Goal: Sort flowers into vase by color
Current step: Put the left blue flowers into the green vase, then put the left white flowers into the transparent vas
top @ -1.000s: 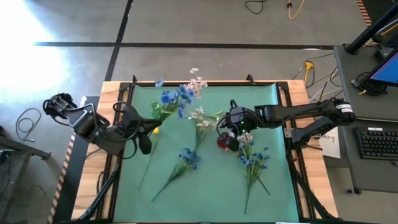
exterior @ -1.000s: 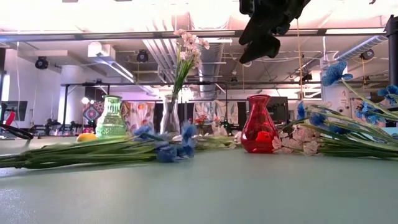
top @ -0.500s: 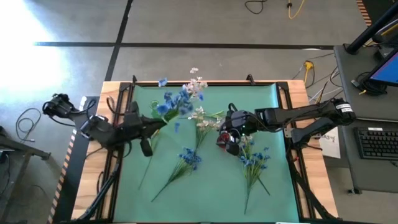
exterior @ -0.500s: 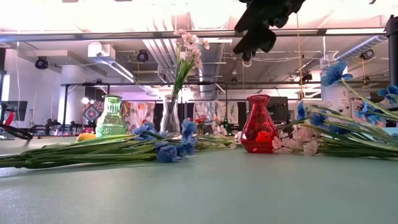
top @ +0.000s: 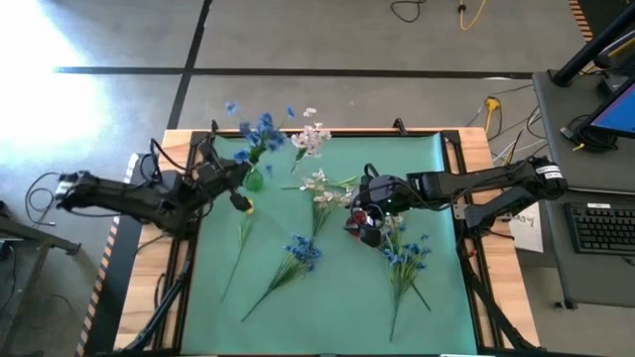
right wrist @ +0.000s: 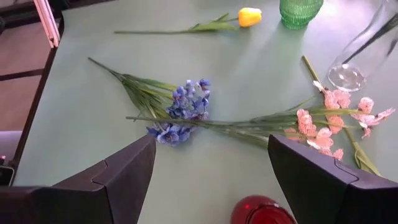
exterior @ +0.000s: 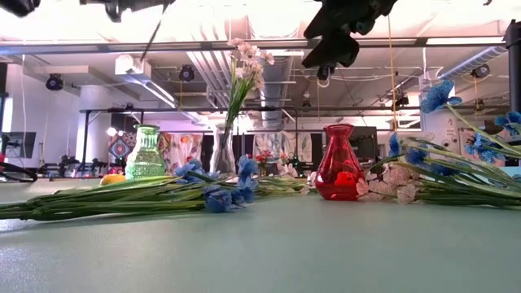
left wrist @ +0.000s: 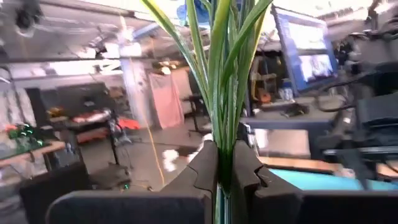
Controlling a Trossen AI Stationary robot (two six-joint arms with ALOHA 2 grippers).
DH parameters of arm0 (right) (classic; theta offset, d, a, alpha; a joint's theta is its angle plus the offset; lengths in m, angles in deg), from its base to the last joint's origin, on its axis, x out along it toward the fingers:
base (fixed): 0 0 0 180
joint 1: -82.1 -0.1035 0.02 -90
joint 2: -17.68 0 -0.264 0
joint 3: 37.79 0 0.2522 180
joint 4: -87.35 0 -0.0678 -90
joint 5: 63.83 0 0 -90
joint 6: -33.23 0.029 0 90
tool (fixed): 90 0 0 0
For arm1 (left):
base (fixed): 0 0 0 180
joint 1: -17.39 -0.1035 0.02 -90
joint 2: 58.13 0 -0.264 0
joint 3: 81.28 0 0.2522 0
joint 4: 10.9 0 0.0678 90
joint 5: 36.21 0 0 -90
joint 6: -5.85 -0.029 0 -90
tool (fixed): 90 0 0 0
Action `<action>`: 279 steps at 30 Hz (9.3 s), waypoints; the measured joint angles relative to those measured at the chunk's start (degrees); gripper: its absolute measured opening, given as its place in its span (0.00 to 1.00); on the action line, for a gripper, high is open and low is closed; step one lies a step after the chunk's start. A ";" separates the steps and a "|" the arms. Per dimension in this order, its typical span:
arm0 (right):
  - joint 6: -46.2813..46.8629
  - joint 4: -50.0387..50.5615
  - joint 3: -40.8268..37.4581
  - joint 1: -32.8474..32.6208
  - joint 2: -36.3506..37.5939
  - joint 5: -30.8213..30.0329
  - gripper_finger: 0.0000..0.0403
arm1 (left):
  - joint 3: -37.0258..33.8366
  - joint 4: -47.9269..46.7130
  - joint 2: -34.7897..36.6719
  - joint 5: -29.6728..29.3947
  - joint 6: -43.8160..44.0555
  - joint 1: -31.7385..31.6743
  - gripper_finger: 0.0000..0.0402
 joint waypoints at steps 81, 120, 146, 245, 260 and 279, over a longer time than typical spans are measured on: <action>-1.35 -1.04 0.01 0.02 0.02 0.09 0.75 | -19.16 18.60 -6.08 19.03 18.78 -31.14 0.32; 0.14 -0.88 0.06 0.02 0.02 0.15 0.75 | 13.24 -75.25 5.94 35.45 54.91 -22.98 0.35; 9.11 11.58 0.11 -1.45 5.72 2.31 0.75 | 23.07 -85.03 4.16 38.90 64.76 -11.63 0.35; 53.47 32.91 0.07 -31.34 3.74 -13.03 0.75 | 38.83 -47.57 -74.22 12.69 60.68 2.49 0.46; 53.08 32.90 0.07 -31.34 3.74 -13.05 0.75 | 38.78 -47.66 -73.88 11.18 60.87 2.38 0.01; 50.12 32.19 0.07 -31.33 3.76 -15.02 0.75 | 38.74 -56.95 -60.34 8.85 55.67 2.48 0.00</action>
